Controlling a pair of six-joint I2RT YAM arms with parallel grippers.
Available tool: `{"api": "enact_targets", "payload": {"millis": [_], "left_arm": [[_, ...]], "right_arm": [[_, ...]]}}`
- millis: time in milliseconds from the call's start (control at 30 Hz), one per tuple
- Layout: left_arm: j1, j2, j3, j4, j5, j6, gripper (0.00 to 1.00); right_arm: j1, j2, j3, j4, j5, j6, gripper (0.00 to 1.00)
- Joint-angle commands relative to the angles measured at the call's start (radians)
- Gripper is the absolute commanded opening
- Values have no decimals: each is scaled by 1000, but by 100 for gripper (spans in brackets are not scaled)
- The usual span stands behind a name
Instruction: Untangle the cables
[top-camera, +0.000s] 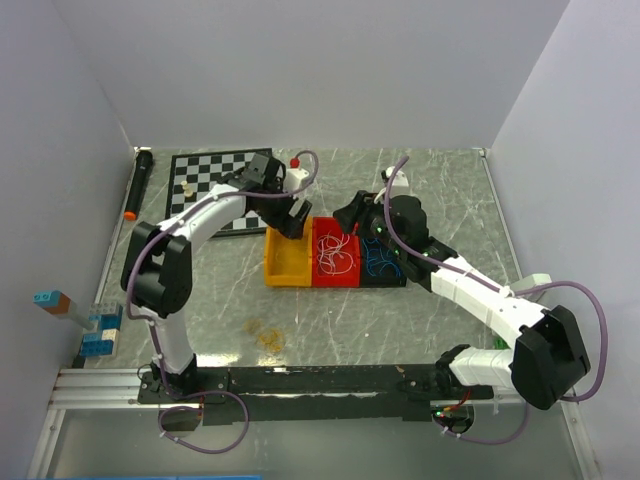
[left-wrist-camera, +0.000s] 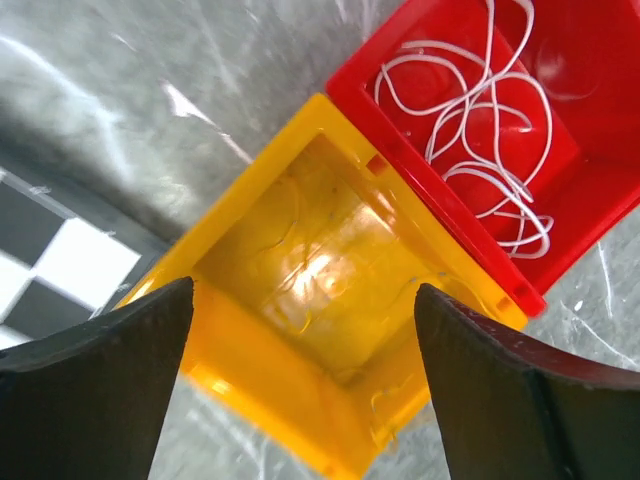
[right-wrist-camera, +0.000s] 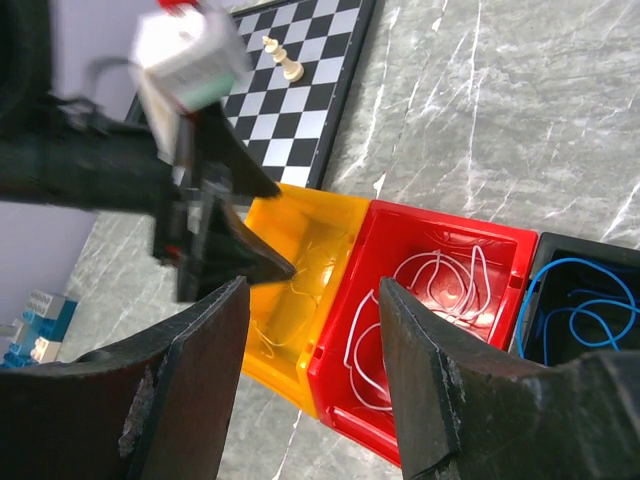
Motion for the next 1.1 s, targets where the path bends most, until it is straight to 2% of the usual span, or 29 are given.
{"api": "enact_targets", "payload": {"millis": [0,100,233,333,400,533,667,867,1067], "left_arm": [[30,-134,117,-63,-39,1,97],[66,-182,157,-93,-9,-10,97],[76,-280,102,-135,62,12,96],[76,-364,-22,-175,152,102,97],[76,-416,-121,-221,203,212,97],[79,-530,-341,-198,162,390,97],[108,-601,-433,-251,229,551,97],[109,-556,-547,-356,197,749,98],[108,-443,-570,-328,211,773,97]], "right_arm": [[-6,-48,17,9,-10,-4,61],[2,-62,9,9,-32,-7,62],[40,-91,-8,8,-50,-41,62],[101,-96,-28,18,-100,-89,62],[159,-76,-35,3,-144,-125,62],[293,-13,-83,3,-246,-193,63],[409,91,-84,-31,-280,-213,64],[442,174,-121,18,-299,-166,62],[445,277,-100,28,-360,-124,62]]}}
